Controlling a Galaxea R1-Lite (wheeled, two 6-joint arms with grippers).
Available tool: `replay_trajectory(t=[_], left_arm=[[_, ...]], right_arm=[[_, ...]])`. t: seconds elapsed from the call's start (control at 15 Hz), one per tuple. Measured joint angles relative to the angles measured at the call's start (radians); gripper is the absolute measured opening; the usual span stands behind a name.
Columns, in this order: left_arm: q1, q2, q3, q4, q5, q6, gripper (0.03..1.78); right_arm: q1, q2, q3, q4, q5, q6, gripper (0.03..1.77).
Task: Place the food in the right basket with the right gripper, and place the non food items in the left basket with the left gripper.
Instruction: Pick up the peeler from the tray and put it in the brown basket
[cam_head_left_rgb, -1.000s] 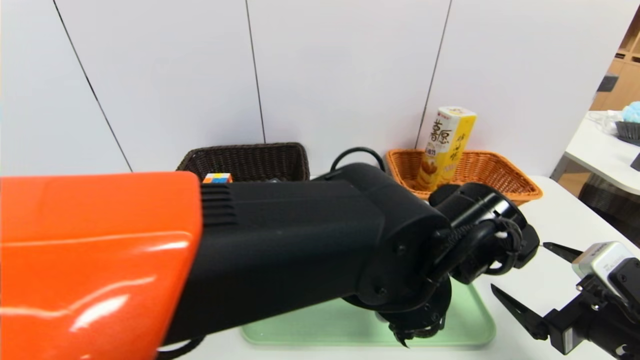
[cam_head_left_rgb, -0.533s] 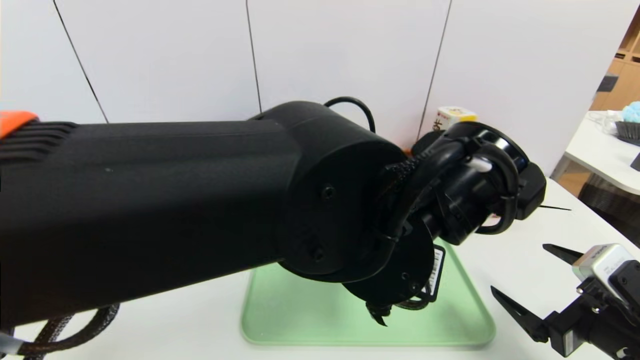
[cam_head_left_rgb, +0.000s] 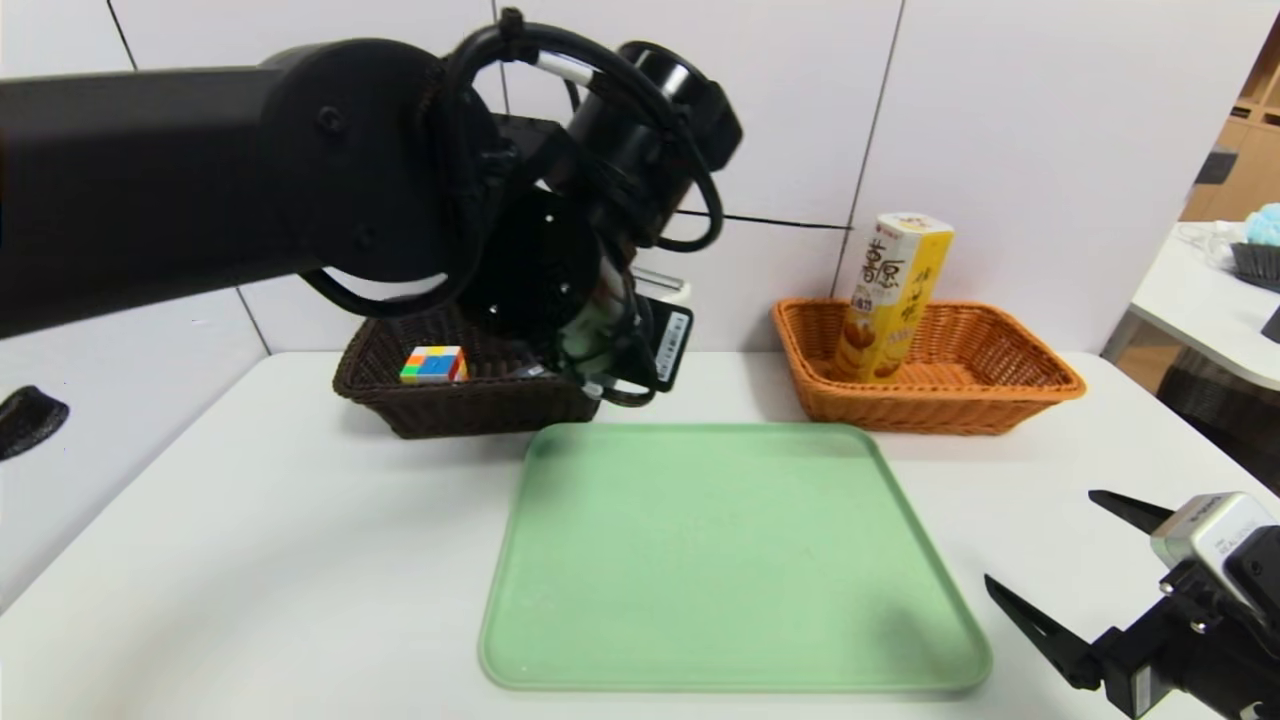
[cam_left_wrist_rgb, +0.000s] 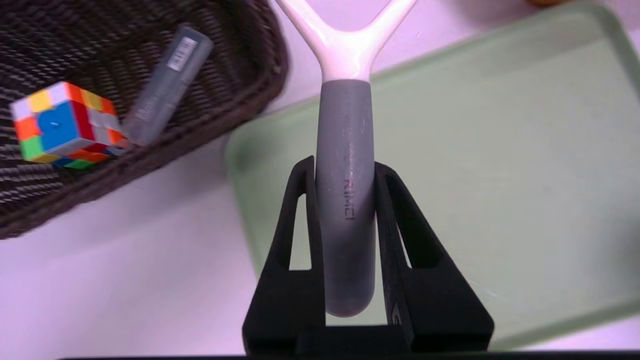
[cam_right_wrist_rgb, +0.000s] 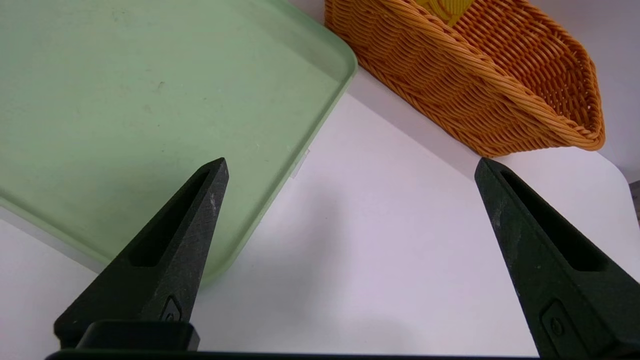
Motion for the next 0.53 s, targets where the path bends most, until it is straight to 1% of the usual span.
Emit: replay_trajectory(t=[0.07,0.2,0.4,0.53], left_arm=[[0.028,-0.007,0.0,-0.001,-0.019,0.036,0.34],[0.087,-0.024,0.001,-0.002,-0.088,0.126,0.34],[0.172,-0.046,0.004,-0.003,-0.187,0.306,0.34],[0.219,-0.057,0.008,-0.003,-0.24,0.418,0.34]], right_arm=[[0.0,0.0,0.0,0.0,0.0,0.0,1.7],[0.0,-0.001,0.002,-0.001,0.0,0.001,1.7],[-0.001,-0.012,0.012,0.002,0.003,0.001,1.7],[-0.001,-0.017,0.013,0.003,0.003,0.002,1.7]])
